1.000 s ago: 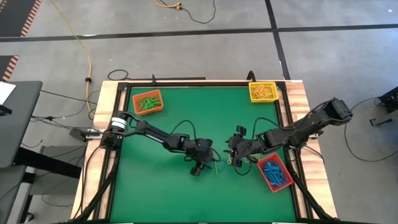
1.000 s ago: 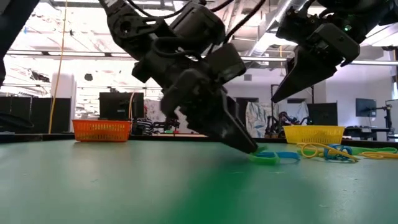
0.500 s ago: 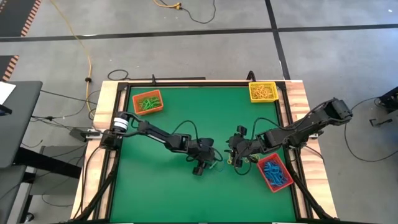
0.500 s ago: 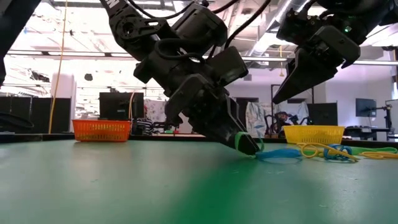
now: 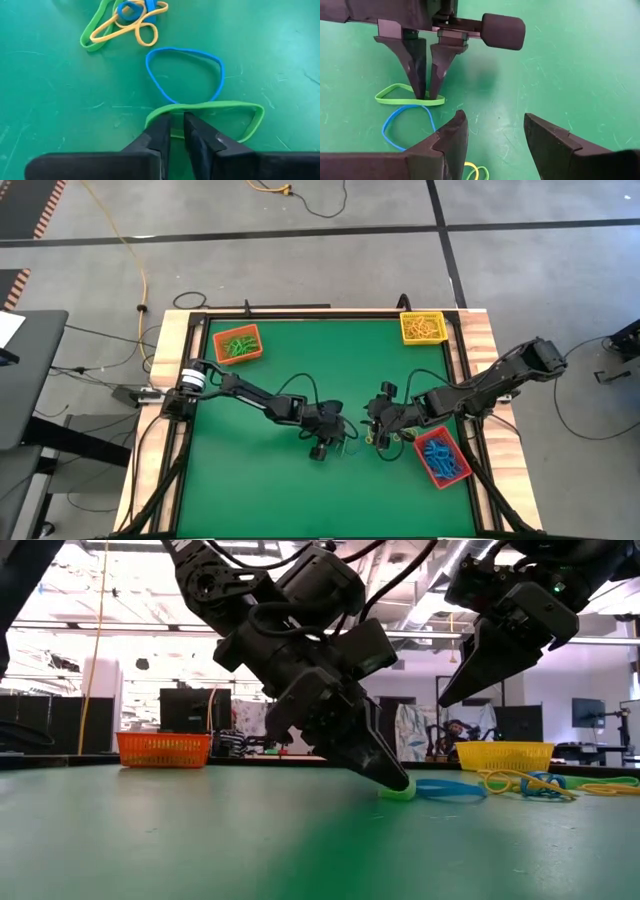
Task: Sort rubber bands into baskets
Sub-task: Put the green rubber band into the orange bin
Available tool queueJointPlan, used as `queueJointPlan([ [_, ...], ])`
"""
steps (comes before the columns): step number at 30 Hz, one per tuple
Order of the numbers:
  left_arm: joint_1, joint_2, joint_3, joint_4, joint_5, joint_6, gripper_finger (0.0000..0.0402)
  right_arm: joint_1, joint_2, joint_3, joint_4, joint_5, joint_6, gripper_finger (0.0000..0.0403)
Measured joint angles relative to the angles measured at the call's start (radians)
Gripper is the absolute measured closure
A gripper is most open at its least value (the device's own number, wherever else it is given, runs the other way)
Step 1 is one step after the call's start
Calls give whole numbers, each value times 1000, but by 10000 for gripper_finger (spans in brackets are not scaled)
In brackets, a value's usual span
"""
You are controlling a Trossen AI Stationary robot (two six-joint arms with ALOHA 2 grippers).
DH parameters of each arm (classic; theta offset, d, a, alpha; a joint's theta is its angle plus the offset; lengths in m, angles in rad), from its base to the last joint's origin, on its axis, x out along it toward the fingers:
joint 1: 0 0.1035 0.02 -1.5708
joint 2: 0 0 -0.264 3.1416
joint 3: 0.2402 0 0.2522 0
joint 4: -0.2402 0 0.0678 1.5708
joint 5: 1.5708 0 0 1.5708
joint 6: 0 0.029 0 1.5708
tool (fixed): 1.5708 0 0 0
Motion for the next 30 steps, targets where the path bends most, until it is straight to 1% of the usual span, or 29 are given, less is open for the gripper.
queueJointPlan([
  [3, 0, -10, 0, -1, -1, 3, 360, 0, 0, 0, 0, 0, 0, 184],
  [6, 0, -36, 0, -8, -8, 7, 348, 0, 0, 0, 0, -1, 0, 184],
  [11, 0, -62, 0, -21, -68, 22, 310, 0, 0, 0, 0, -1, 0, 184],
  [16, 0, -41, 0, -23, -84, 29, 267, 0, 0, 0, 0, -2, 0, 184],
  [18, 0, -36, -6, -38, -111, 25, 252, 0, 0, 0, 0, -2, 0, 184],
  [24, 4, -37, -8, -27, -188, -1, 227, 0, 0, 0, 7, -3, 0, 184],
  [30, 26, -37, -8, -2, -113, -23, 227, 0, 0, 0, 7, -3, 0, 184],
])
